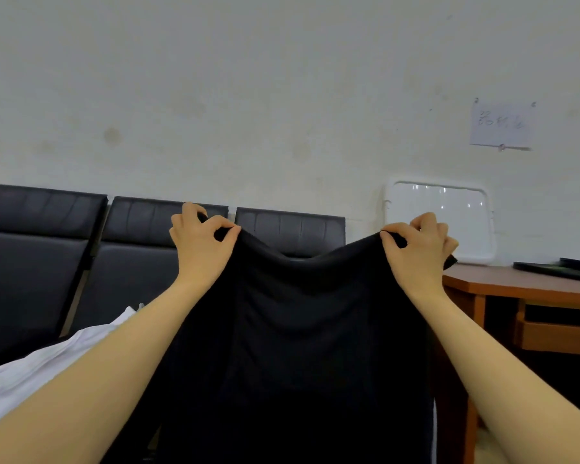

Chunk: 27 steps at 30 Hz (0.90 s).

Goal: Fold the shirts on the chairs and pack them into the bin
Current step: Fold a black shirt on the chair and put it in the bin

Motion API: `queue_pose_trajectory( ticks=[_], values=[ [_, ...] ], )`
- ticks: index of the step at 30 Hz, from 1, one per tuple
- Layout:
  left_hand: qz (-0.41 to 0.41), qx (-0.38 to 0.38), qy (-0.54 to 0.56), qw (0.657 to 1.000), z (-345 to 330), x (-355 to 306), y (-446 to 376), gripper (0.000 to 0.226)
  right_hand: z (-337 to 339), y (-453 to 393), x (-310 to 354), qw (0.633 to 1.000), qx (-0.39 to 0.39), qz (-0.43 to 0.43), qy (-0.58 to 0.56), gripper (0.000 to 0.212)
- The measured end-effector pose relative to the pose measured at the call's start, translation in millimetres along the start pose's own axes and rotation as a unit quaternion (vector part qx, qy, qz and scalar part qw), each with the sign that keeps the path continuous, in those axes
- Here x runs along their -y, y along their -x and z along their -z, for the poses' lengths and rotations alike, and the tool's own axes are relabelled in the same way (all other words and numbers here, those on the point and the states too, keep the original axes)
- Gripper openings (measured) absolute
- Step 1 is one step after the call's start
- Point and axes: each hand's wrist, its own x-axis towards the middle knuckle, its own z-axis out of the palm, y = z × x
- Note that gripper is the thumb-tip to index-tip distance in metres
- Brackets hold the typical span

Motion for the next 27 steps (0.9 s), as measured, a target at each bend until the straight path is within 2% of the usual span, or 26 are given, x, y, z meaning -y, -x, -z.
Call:
queue_pose_trajectory(
  ticks=[4, 8, 15, 20, 23, 27],
  values=[
    [0.022, 0.061, -0.052, 0.997, -13.1, 35.8, 27.4, 0.012, -23.9, 27.5, -23.4, 0.997, 0.071, -0.004, 0.024, 0.013],
    [0.070, 0.157, -0.123, 0.978, -36.3, 82.7, 83.8, 0.013, -61.6, 85.6, -52.6, 0.980, 0.185, -0.011, 0.067, 0.014],
    [0.108, 0.309, -0.192, 0.925, -78.5, 158.0, 181.9, 0.022, -126.1, 183.4, -101.6, 0.916, 0.382, -0.050, 0.110, 0.021],
    [0.079, 0.397, -0.208, 0.891, -106.5, 195.5, 211.0, 0.030, -164.6, 220.6, -131.1, 0.893, 0.428, -0.079, 0.117, 0.017],
    [0.053, 0.417, -0.203, 0.884, -119.8, 212.7, 220.8, 0.029, -181.6, 236.5, -141.0, 0.885, 0.440, -0.105, 0.109, 0.016],
    [0.062, 0.448, -0.232, 0.861, -126.7, 229.0, 237.3, 0.025, -195.1, 258.1, -151.5, 0.870, 0.466, -0.131, 0.093, 0.015]
  ],
)
